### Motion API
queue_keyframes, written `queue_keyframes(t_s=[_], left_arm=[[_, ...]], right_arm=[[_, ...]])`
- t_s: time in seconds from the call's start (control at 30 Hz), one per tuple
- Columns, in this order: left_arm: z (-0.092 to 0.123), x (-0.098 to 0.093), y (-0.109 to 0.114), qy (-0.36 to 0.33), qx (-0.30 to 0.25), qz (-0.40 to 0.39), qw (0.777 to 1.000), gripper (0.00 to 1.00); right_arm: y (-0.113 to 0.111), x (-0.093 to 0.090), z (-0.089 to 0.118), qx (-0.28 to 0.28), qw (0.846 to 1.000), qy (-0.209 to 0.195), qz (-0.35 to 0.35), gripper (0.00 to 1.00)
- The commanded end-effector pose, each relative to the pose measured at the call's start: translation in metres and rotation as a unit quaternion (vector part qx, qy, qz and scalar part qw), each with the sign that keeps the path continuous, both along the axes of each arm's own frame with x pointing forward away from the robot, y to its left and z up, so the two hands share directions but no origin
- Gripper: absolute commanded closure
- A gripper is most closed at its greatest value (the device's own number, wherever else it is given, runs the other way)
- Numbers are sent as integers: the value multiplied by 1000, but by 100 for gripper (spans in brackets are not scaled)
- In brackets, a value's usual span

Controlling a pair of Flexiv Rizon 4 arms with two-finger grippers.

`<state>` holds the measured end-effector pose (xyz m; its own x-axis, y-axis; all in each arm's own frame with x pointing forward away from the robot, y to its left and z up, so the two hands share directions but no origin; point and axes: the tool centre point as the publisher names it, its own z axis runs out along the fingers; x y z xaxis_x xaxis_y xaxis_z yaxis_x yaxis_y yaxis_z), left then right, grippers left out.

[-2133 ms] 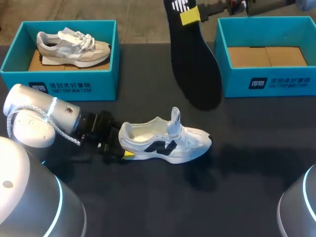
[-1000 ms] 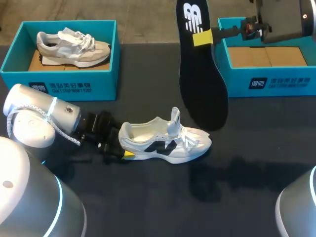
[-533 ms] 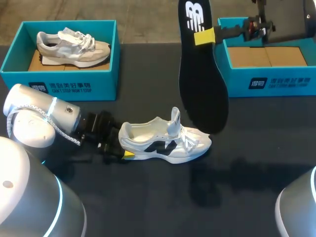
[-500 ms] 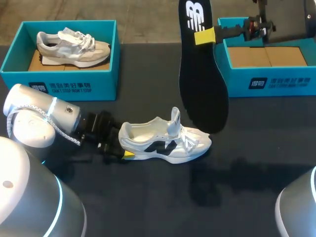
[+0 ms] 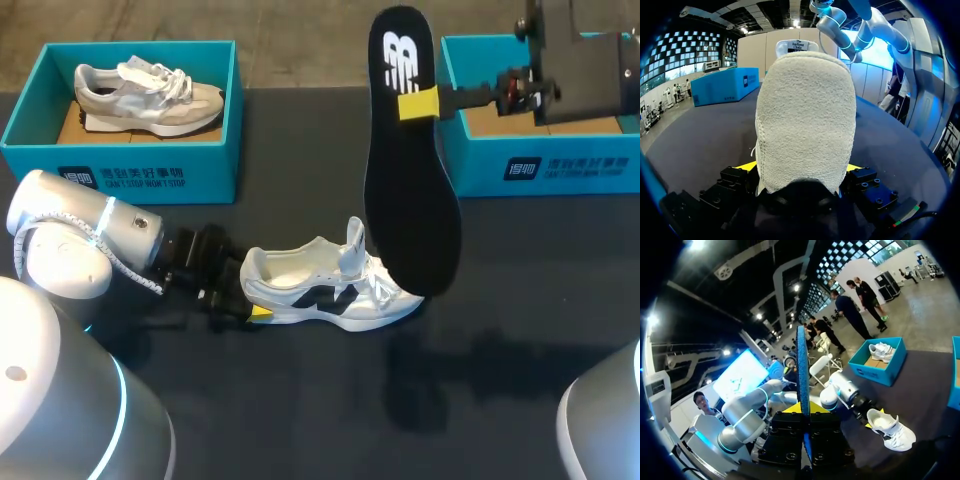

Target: Take the shoe out of the shoebox, open the shoe tongue, remove and reinsert the insole, then place the shoe into the shoebox

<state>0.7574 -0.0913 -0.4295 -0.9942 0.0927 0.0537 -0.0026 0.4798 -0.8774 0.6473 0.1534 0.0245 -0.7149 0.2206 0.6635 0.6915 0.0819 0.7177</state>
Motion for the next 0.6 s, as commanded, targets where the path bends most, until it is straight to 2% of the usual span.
queue_keyframes(t_s=[0.03,0.47,0.5,0.53,0.6], left_arm=[[-4,1,-1,0,1,0,1000,100],[-4,1,-1,0,1,0,1000,100],[-4,1,-1,0,1,0,1000,93],[-4,1,-1,0,1,0,1000,90],[-4,1,-1,0,1,0,1000,74]], right_arm=[[1,-2,-2,2,1000,-1,-3,100],[1,-2,-2,2,1000,-1,-3,100],[1,-2,-2,2,1000,-1,-3,100],[1,-2,-2,2,1000,-1,-3,100],[1,-2,-2,2,1000,-1,-3,100]])
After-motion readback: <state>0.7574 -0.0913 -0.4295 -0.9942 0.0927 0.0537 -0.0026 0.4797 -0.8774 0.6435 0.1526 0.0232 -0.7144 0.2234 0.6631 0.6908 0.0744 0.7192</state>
